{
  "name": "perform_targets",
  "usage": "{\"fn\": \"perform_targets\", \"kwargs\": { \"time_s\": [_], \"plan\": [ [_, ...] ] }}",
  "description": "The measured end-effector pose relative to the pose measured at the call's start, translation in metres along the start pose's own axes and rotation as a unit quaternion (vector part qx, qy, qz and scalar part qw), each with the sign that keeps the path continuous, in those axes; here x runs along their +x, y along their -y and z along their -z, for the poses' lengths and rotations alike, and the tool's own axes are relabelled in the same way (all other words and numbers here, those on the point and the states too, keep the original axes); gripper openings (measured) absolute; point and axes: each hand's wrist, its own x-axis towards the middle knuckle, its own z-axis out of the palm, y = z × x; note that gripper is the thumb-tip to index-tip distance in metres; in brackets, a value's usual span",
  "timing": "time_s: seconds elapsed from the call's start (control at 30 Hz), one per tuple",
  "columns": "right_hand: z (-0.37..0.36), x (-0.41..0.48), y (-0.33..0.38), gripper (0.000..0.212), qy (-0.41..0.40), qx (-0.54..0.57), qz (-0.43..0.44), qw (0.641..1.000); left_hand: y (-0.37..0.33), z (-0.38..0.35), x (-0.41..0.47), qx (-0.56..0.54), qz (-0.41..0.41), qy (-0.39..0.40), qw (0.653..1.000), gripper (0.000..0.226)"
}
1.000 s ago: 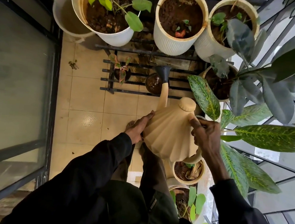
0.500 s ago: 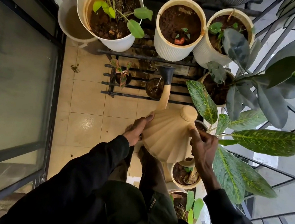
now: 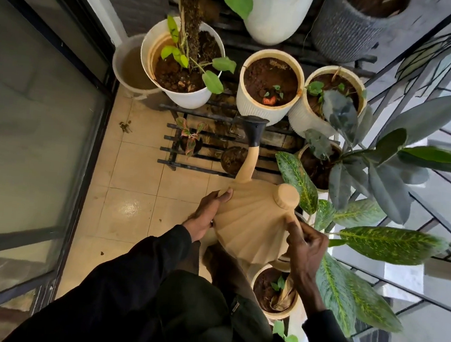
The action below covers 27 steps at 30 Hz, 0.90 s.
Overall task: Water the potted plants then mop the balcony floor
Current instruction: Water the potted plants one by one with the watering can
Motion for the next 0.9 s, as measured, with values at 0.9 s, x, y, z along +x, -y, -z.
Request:
{"fn": "perform_targets", "kwargs": {
  "time_s": [0.9],
  "plan": [
    [-0.073,0.058,0.154,0.046,0.111,-0.024,0.066,0.991,-0.102,0.074,-0.021,-0.074,-0.017,-0.047,0.996,0.067]
  ]
}}
